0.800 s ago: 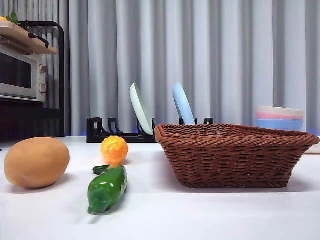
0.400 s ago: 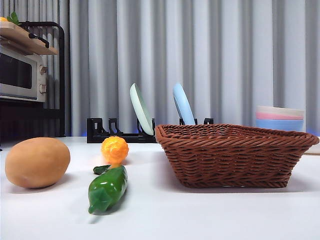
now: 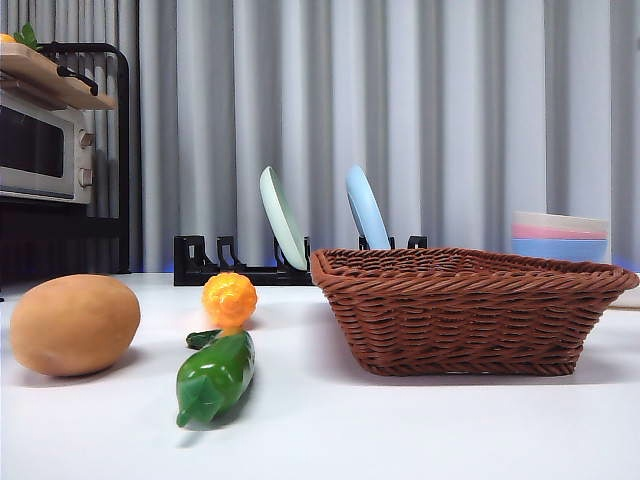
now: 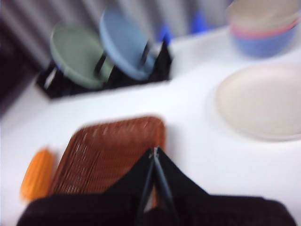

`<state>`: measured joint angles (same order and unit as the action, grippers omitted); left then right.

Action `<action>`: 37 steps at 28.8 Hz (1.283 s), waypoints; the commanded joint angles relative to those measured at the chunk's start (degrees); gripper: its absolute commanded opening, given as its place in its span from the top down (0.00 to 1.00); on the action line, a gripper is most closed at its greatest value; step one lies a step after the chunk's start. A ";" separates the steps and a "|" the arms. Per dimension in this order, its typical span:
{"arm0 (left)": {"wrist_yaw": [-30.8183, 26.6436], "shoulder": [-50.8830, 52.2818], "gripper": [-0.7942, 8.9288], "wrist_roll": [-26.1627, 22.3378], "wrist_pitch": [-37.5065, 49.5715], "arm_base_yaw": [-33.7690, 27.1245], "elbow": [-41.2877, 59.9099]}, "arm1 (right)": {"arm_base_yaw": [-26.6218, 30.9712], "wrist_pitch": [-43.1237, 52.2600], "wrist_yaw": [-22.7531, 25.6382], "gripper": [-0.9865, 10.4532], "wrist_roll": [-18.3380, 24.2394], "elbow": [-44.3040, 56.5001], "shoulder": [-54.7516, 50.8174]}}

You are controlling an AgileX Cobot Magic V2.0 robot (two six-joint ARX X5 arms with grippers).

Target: Pick up the basket,pick up the corn from the table,pick up the potato from the table,pick up the cucumber from the table,put all items into the basket

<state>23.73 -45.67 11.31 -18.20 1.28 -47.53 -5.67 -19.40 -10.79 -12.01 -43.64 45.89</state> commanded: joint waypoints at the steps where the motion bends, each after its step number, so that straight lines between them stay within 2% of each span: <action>1: 1.79 -4.92 0.92 -1.36 -1.36 -0.09 -2.62 | -0.02 -4.96 -6.27 0.93 6.40 -4.31 6.62; 3: 3.23 -7.61 0.92 -2.21 -1.92 0.02 -4.15 | -0.02 -8.02 -10.43 0.92 8.33 -6.91 10.67; 6: 4.66 -10.47 0.90 -2.58 -2.27 0.48 -5.38 | -0.02 -9.68 -14.25 0.80 9.94 -9.46 15.72; 9: 4.90 -12.02 0.67 -2.54 -2.05 1.11 -5.46 | -0.02 -9.64 -14.64 0.64 9.99 -10.99 19.71; 11: 4.92 -12.74 0.58 -2.49 -2.05 1.51 -5.46 | -0.02 -9.49 -14.56 0.61 10.23 -11.65 22.23; 16: 4.87 -13.20 0.58 -2.36 -2.19 2.58 -5.46 | -0.02 -9.31 -12.72 0.61 11.34 -13.55 29.70; 27: 4.85 -13.20 0.58 -2.36 -3.65 4.59 -5.46 | -0.07 -8.96 -13.35 0.62 11.65 -17.35 48.74; 28: 4.83 -13.20 0.58 -2.36 -3.85 4.79 -5.46 | -0.09 -8.96 -13.38 0.64 11.52 -17.35 49.62; 29: 4.85 -13.20 0.58 -2.36 -4.07 4.94 -5.46 | -0.09 -9.03 -13.35 0.71 11.39 -17.35 50.29; 31: 4.81 -13.22 0.58 -2.34 -4.48 5.51 -5.46 | -0.09 -9.03 -13.35 0.93 10.34 -17.35 50.60; 37: 2.73 -17.00 0.55 -0.28 -2.97 9.33 -5.46 | 0.09 -9.66 -13.35 0.92 4.50 -19.69 45.64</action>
<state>26.39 -62.11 10.55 -21.41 10.35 -52.95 -5.63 -30.00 -24.05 -6.33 -62.50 92.53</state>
